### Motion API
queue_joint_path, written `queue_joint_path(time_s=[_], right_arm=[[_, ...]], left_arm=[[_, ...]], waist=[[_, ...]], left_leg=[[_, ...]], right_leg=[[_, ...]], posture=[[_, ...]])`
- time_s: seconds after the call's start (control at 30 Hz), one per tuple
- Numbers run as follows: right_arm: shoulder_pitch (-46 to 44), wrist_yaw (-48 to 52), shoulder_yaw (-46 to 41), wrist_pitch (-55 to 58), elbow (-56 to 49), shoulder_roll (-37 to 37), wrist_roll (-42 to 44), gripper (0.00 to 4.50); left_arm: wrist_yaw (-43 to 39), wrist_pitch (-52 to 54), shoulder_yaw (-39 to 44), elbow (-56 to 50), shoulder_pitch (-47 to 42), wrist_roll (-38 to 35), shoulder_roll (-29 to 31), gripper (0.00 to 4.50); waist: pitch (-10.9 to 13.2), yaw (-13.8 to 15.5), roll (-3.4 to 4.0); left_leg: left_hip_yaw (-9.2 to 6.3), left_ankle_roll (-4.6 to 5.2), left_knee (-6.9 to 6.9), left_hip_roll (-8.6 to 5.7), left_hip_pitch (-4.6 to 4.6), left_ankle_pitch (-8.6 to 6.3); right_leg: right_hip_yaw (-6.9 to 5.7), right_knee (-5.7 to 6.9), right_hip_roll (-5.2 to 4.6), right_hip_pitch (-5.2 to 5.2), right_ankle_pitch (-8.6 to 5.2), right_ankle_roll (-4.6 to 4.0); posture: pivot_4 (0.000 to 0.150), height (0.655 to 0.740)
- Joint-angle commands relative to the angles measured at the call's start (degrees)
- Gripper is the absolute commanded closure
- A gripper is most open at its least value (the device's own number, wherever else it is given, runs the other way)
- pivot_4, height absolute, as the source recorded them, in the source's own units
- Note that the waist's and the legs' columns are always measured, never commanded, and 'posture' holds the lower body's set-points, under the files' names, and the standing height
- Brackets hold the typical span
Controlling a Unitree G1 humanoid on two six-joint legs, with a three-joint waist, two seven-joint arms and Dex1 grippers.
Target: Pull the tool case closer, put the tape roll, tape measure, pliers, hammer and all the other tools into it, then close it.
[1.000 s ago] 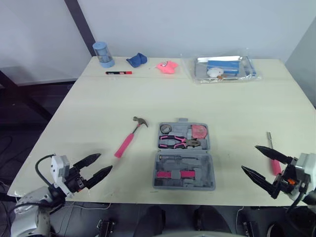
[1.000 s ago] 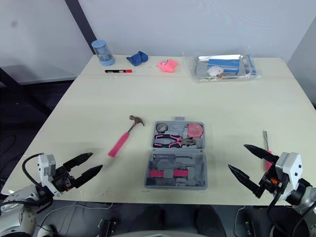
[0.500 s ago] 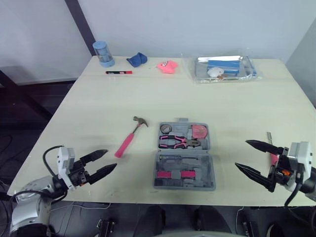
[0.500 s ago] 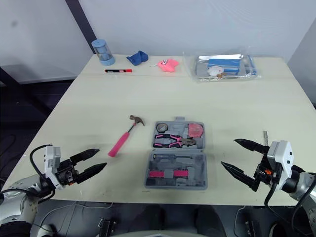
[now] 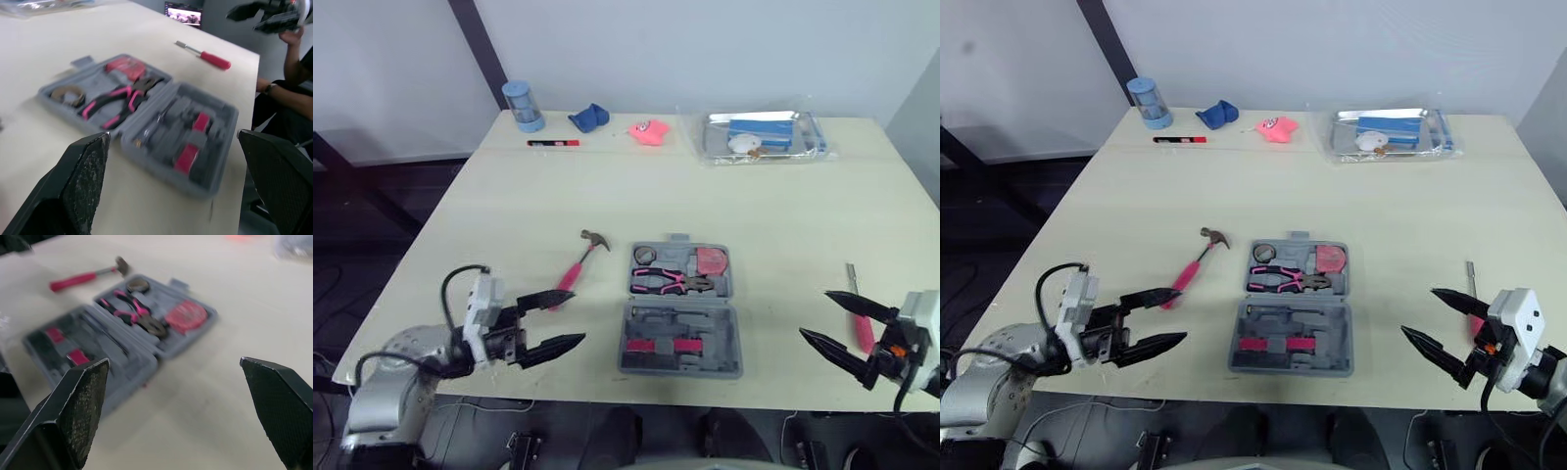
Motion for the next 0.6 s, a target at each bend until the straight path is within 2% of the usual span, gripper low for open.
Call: queue_joint_path(time_s=[0.03,0.23,0.4,0.5,0.6], right_arm=[[0.94,-2.42,-3.3,1.3,-0.36,0.35,-0.34,0.0],[1.58,-9.16,-4.55,5.6,0.24,1.33,-2.63,0.0],[-2.06,-16.41,-5.63,11.28,1.52,1.14,-3.35,0.0],[-4.0,-16.19,-5.32,11.56,1.74,0.96,-2.99,0.0],[-5.61,-10.49,-4.43,4.97,0.45,2.12,-2.05,0.0]], left_arm=[[1.83,3.53,-1.57,-4.85,-2.12,-2.11,1.07,0.08],[3.18,6.97,-6.05,-7.68,-8.53,-2.65,1.14,0.08],[3.64,9.23,-9.41,-8.48,-14.55,-3.45,0.35,0.08],[4.45,10.16,-10.5,-8.15,-16.87,-3.28,0.03,0.08],[9.21,12.82,-9.41,-7.98,-17.3,-4.14,-1.27,0.08]], waist=[[0.0,-0.28,0.03],[0.02,-0.28,0.06],[0.04,-0.21,0.06],[0.04,-0.24,0.07],[0.07,-0.26,0.08]], left_leg=[[0.07,0.0,0.0,0.01,0.03,0.0],[0.12,0.0,0.0,0.04,0.03,0.0],[0.14,0.0,0.0,0.01,0.02,0.0],[0.18,-0.01,0.0,0.01,0.04,0.0],[0.17,0.0,-0.01,0.01,0.02,0.0]], right_leg=[[-0.01,0.01,0.05,0.0,0.0,0.0],[0.0,0.02,0.13,-0.03,0.0,0.0],[-0.01,0.01,0.14,-0.03,0.0,0.0],[0.02,0.01,0.17,-0.03,0.0,0.0],[0.0,-0.01,0.19,-0.04,0.0,0.0]], posture=[[0.15,0.74],[0.15,0.74],[0.15,0.74],[0.15,0.74],[0.15,0.74]])
